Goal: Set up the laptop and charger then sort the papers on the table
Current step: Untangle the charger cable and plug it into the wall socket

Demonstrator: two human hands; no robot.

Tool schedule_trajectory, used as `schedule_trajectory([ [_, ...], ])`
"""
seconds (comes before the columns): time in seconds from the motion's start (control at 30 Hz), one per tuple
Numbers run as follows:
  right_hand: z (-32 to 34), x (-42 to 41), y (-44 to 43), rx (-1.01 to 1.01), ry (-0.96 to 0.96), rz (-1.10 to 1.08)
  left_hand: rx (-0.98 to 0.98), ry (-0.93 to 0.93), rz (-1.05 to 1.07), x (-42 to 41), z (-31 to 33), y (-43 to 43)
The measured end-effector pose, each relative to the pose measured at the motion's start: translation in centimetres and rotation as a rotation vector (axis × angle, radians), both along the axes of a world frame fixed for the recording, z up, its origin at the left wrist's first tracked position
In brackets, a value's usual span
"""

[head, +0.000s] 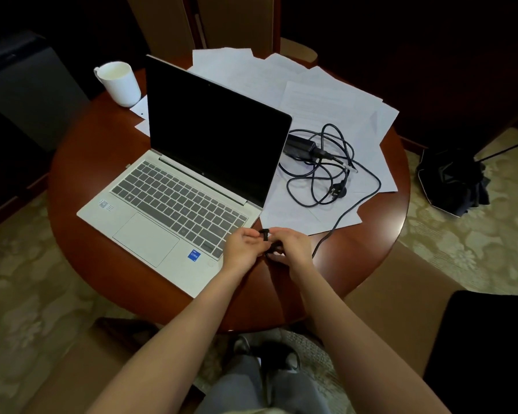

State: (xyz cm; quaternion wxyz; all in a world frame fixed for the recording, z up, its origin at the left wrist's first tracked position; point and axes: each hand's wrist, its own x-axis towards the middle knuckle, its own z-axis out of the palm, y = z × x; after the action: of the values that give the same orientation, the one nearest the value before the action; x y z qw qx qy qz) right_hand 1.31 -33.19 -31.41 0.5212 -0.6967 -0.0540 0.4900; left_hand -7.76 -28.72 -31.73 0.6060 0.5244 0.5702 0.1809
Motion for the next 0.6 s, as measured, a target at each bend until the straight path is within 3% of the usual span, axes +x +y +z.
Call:
schedule_trajectory([
  [0.13,0.0,0.5,0.4,-0.078,-0.328,0.192,0.097,0.061,-0.01,0.5,-0.1,-0.6],
  [0.37,1.0,1.7,1.9,-0.184,-0.076,0.024,0.431,0.247,-0.086,0.4,0.5,-0.3],
  [0.6,0.6,1.3,3.6,-0.194,-0.132,0.029,0.637,0.449,-0.22,-0.8,0.0,1.4],
])
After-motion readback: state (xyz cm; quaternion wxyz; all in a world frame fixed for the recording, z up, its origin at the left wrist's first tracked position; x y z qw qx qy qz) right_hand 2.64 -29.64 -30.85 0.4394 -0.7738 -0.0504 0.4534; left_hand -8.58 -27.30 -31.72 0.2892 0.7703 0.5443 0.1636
